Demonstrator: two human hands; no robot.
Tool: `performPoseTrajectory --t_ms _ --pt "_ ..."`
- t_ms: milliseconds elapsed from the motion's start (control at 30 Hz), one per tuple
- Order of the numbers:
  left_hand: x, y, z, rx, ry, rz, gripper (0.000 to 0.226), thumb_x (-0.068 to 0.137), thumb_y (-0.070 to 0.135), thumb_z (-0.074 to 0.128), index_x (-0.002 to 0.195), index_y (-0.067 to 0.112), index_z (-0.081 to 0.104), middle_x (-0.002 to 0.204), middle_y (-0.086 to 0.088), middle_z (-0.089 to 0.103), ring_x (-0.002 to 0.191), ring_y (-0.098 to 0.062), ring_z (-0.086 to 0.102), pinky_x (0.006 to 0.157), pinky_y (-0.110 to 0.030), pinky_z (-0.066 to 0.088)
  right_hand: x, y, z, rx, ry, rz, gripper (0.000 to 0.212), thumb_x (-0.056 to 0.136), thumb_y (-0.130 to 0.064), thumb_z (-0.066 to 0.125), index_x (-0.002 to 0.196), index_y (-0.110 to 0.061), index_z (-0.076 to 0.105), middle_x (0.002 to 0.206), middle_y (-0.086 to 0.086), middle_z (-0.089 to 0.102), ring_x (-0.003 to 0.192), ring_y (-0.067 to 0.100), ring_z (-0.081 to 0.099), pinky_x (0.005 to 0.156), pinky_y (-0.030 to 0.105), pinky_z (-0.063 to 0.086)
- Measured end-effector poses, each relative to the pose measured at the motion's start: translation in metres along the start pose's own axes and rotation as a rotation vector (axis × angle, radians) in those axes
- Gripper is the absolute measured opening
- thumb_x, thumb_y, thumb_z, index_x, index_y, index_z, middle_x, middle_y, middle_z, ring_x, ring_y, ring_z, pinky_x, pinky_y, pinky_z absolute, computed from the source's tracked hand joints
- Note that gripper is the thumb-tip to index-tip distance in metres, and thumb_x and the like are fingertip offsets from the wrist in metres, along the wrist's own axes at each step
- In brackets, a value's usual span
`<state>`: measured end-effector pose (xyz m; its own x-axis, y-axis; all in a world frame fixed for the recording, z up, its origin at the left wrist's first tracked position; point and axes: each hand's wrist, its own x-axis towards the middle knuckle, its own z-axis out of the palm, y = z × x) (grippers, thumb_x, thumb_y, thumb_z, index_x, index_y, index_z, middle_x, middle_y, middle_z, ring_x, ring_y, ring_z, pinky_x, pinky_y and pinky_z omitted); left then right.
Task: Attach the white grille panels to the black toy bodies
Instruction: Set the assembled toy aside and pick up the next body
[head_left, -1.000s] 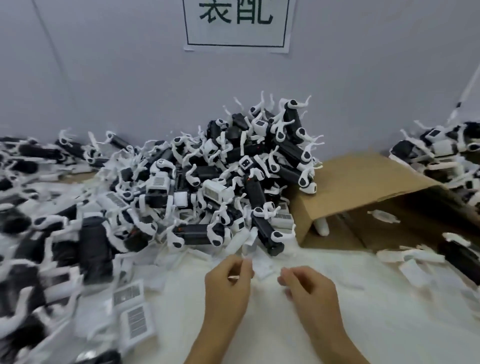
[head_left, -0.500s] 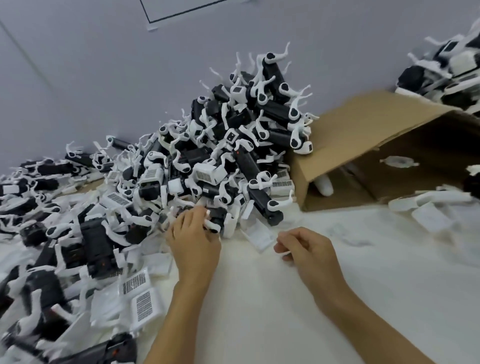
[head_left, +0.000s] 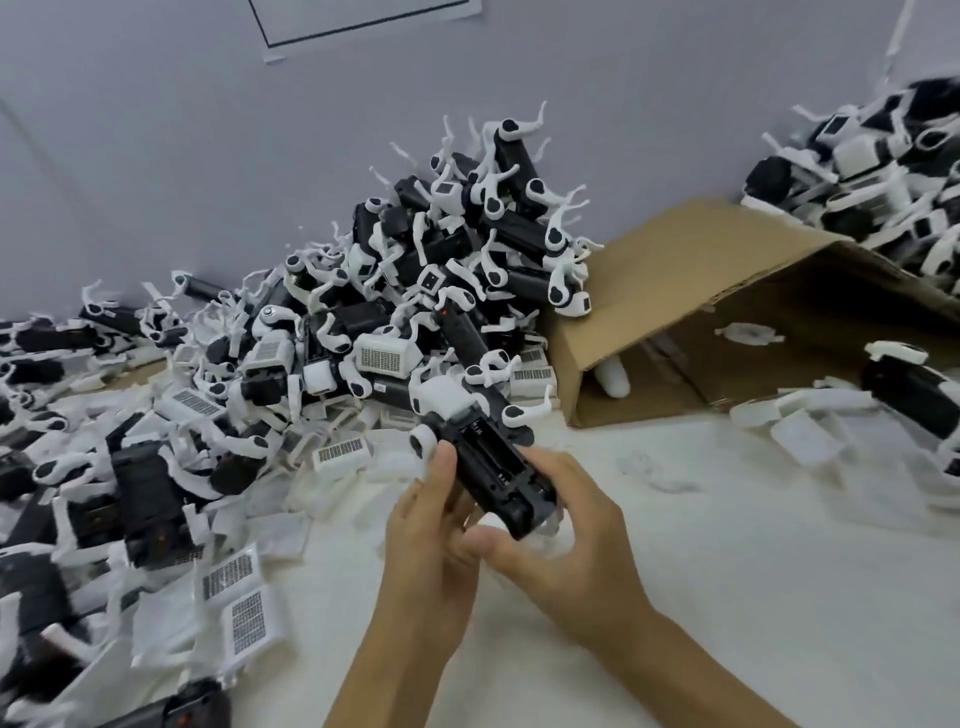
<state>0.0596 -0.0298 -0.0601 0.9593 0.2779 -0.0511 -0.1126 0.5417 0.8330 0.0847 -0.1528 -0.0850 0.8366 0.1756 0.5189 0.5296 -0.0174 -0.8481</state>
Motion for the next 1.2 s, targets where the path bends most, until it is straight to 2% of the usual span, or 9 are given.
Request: performPoseTrajectory --t_ms 200,300,400,667,767,867,967,1067,1200 --pt "0.005 -0.003 -0.015 -0.043 -0.049 -0.013 0.041 0.081 0.038 0.075 0.11 0.009 0.077 0.12 -0.015 0.072 0.111 -0.022 0.07 0.085 -0.031 0.059 -0.007 -0.003 0.001 -0.181 -0.071 0.051 0.074 0.066 -0.067 0.079 0.131 -0.036 0.06 0.114 -0.018 0.063 0.111 0.003 0.062 0.09 0.016 0.049" --pt "0.005 -0.005 -0.013 -0.032 -0.029 -0.041 0.035 0.076 0.034 0.078 0.104 0.012 0.08 0.114 -0.015 0.074 0.105 -0.023 0.073 0.076 -0.031 0.06 -0.008 -0.002 0.003 -0.202 -0.051 0.099 0.047 0.071 -0.052 0.081 0.114 -0.039 0.068 0.096 -0.019 0.072 0.096 0.003 0.068 0.079 0.014 0.051" --pt "0.006 -0.005 -0.014 0.04 -0.038 -0.009 0.043 0.081 0.041 0.08 0.11 0.009 0.077 0.119 -0.02 0.072 0.112 -0.034 0.069 0.091 -0.042 0.059 -0.006 -0.007 0.002 -0.169 -0.015 0.054 0.031 0.074 -0.046 0.083 0.101 -0.035 0.073 0.085 -0.02 0.074 0.085 0.003 0.071 0.071 0.007 0.047" --pt "0.003 0.002 -0.015 0.259 -0.182 0.118 0.031 0.079 0.034 0.077 0.108 0.021 0.079 0.112 -0.008 0.076 0.11 -0.023 0.071 0.086 -0.026 0.057 -0.004 -0.015 0.001 -0.173 -0.048 0.077 0.035 0.069 -0.058 0.082 0.1 -0.054 0.066 0.088 -0.022 0.073 0.087 0.001 0.07 0.073 0.006 0.047" --pt "0.003 0.006 -0.018 0.395 -0.195 0.185 0.025 0.082 0.029 0.077 0.106 0.028 0.079 0.108 0.0 0.078 0.108 -0.017 0.072 0.084 -0.02 0.055 -0.002 -0.009 -0.004 -0.137 -0.129 0.132 0.056 0.071 -0.043 0.088 0.113 -0.064 0.057 0.11 -0.027 0.069 0.106 -0.009 0.063 0.082 0.003 0.045" --pt "0.003 0.009 -0.026 0.829 -0.069 0.471 0.026 0.078 0.028 0.081 0.103 0.037 0.078 0.105 0.015 0.076 0.104 -0.003 0.068 0.087 -0.018 0.05 -0.005 -0.005 -0.004 -0.163 -0.307 0.184 0.093 0.075 -0.021 0.086 0.141 -0.058 0.032 0.154 -0.03 0.035 0.141 -0.013 0.029 0.109 0.007 0.029" --pt "0.01 0.007 -0.037 1.301 -0.042 0.909 0.044 0.08 0.014 0.083 0.122 0.013 0.071 0.124 0.005 0.069 0.11 -0.004 0.06 0.109 -0.035 0.033 -0.007 -0.002 -0.004 -0.092 -0.228 0.105 0.091 0.075 -0.02 0.076 0.148 -0.047 0.029 0.146 -0.032 0.044 0.138 -0.004 0.04 0.111 0.012 0.034" --pt "0.01 0.004 -0.038 1.365 -0.084 0.958 0.059 0.07 0.009 0.083 0.127 0.008 0.067 0.13 0.002 0.065 0.117 -0.004 0.057 0.111 -0.051 0.03 -0.006 -0.003 -0.006 -0.057 -0.098 0.09 0.09 0.072 -0.036 0.082 0.149 -0.04 0.036 0.142 -0.036 0.047 0.134 -0.002 0.047 0.106 0.013 0.041" --pt "0.008 0.004 -0.036 1.356 -0.144 0.978 0.062 0.062 0.013 0.079 0.123 0.009 0.07 0.13 0.008 0.061 0.119 -0.007 0.054 0.092 -0.054 0.041 -0.005 -0.005 -0.009 -0.105 -0.078 0.098 0.079 0.066 -0.041 0.087 0.137 -0.042 0.05 0.126 -0.032 0.06 0.125 -0.004 0.055 0.097 0.009 0.044"
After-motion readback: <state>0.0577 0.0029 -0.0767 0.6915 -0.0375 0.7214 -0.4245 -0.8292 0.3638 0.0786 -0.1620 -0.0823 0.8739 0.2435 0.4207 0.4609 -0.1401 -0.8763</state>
